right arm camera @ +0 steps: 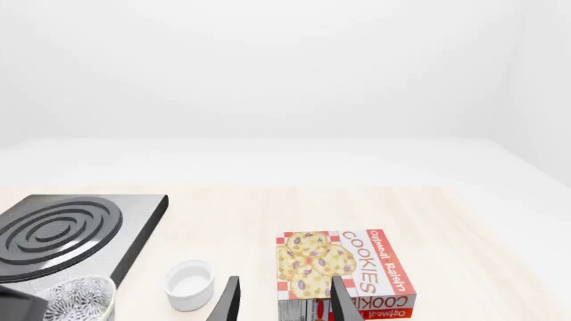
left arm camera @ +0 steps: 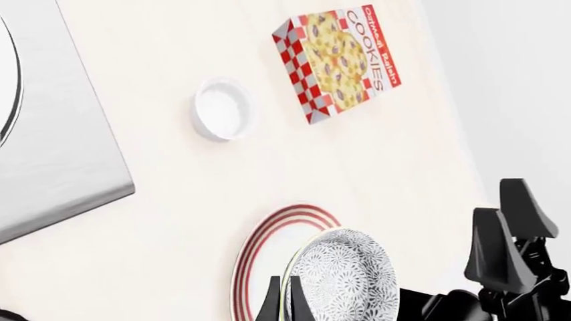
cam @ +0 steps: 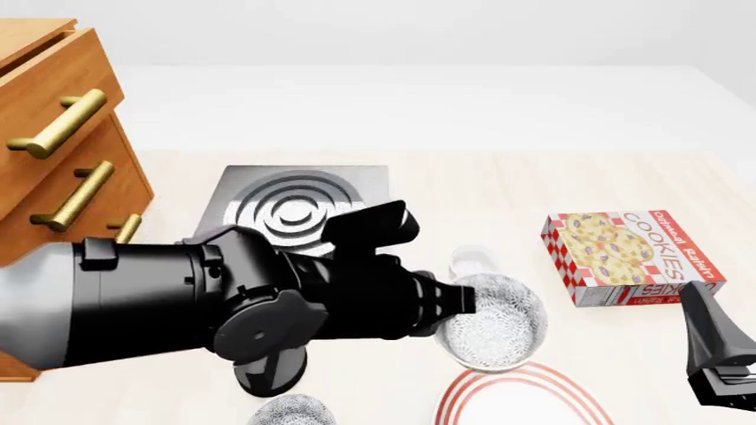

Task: Pick the akita bowl on the wooden cabinet and place it on the plate.

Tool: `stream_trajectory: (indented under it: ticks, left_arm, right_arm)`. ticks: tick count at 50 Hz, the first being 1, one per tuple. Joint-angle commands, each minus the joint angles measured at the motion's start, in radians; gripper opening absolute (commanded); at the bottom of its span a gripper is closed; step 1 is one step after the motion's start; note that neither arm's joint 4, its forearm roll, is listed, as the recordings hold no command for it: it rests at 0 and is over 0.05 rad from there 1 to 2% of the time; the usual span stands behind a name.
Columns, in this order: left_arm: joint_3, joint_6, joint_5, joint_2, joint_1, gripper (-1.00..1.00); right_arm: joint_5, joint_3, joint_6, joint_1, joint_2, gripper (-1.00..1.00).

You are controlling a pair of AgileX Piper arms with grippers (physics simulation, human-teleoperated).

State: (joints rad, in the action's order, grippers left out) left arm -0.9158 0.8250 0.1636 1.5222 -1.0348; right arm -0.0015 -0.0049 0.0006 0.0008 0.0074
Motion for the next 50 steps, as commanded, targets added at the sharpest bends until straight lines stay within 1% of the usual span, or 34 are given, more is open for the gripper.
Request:
stream_trajectory:
  ticks: [1, 50]
  left_arm:
    - [-0.006, 0.001, -0.017, 0.021, -0.008, -1.0]
    - [-0.021, 0.015, -0.039, 0.091, -0.027, -1.0]
  right_arm:
    - [0.0, 0.0, 0.0, 0.0, 0.0, 1.0]
    - [0.0, 0.0, 0.0, 0.0, 0.0, 1.0]
